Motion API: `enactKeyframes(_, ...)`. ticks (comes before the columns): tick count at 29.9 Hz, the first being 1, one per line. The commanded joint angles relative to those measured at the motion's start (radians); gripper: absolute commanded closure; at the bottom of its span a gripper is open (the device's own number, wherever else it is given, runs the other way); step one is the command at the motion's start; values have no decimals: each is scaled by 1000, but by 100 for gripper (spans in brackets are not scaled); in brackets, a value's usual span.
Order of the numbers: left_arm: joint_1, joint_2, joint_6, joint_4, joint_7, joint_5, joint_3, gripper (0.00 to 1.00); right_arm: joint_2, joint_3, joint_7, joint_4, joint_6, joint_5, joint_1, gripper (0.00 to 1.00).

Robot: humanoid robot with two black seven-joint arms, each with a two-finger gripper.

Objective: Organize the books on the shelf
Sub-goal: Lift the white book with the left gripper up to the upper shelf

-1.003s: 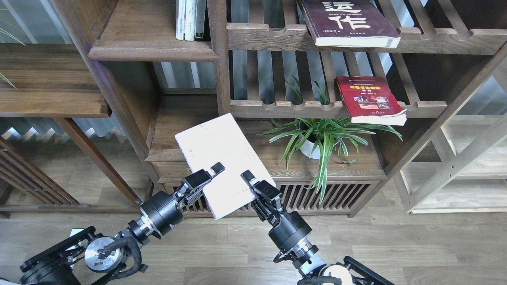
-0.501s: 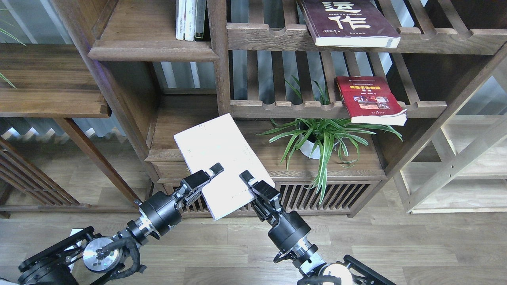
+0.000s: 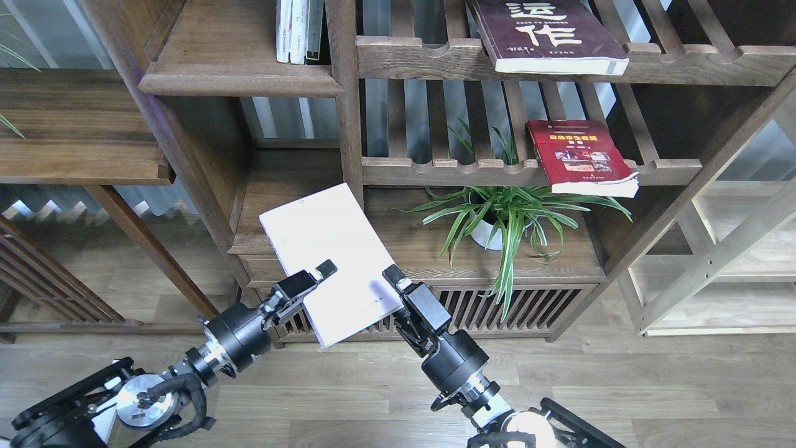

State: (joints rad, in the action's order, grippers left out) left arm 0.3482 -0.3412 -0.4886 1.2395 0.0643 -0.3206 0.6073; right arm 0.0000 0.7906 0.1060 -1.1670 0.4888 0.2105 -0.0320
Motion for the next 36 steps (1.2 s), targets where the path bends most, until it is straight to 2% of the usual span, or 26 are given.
enactKeyframes(1,3,-39,0,17,2,3,14,98,0,25,0,39,0,-3,-5,1)
enactKeyframes(7,-8,-125,0,43,-6,69,52,100,0,35,0,56,0,-6,-9,1)
enactKeyframes(10,-15,-140,0,103,-4,121,113,100,0,36,0,61,0,-11,-19,1)
enactKeyframes(17,-38,-206,0,190,-3,374,322,100,0,30,-2,76,0,-40,-32,1)
enactKeyframes(24,-121,-226,0,313,6,527,580,100,0,29,0,99,0,-89,-32,1)
enactKeyframes(26,-138,-226,0,343,28,548,626,100,0,26,-2,102,0,-94,-32,1)
enactKeyframes(31,-158,-197,0,387,156,564,736,100,0,18,-2,107,0,-99,-32,1)
enactKeyframes(36,-156,-61,0,399,206,653,879,100,0,18,-2,107,0,-109,-32,1)
